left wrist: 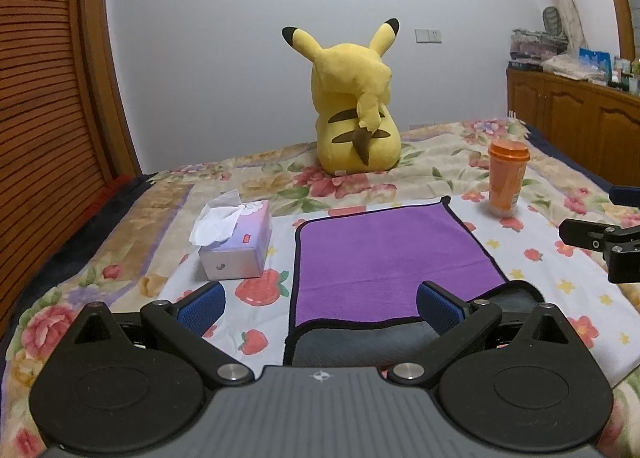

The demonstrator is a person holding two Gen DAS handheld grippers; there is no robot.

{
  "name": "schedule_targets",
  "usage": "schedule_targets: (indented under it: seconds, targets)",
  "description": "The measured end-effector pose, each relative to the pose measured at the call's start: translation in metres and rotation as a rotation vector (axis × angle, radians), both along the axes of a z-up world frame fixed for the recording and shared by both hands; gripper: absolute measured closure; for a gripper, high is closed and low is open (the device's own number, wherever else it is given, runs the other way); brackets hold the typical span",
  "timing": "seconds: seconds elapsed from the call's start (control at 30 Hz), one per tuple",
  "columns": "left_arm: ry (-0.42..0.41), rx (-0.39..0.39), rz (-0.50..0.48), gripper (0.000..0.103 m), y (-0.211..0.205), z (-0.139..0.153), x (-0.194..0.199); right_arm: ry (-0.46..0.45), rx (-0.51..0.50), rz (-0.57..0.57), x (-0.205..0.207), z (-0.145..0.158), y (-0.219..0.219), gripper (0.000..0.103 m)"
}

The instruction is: Fold towel

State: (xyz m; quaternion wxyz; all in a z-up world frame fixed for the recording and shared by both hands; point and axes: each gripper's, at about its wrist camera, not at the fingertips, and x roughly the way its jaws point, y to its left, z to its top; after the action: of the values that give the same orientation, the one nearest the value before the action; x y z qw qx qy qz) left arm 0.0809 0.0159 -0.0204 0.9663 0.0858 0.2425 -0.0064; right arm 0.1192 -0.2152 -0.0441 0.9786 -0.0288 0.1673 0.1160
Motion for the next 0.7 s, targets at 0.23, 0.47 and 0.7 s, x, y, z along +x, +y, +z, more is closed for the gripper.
schedule_targets:
  seconds: [0.23, 0.47, 0.7]
  targets:
    - [0.03, 0.019, 0.004, 0.0, 0.011, -0.009, 0.02, 0.036, -0.006, 0.022, 0.015, -0.005, 0.003, 0.0]
    - [0.062, 0.03, -0.021, 0.0, 0.019, -0.017, 0.038, 0.099, -0.018, 0.045, 0.031, -0.015, 0.006, 0.0]
    - [0.114, 0.039, -0.041, 0.0, 0.026, -0.028, 0.057, 0.133, -0.017, 0.045, 0.039, -0.022, 0.005, 0.0]
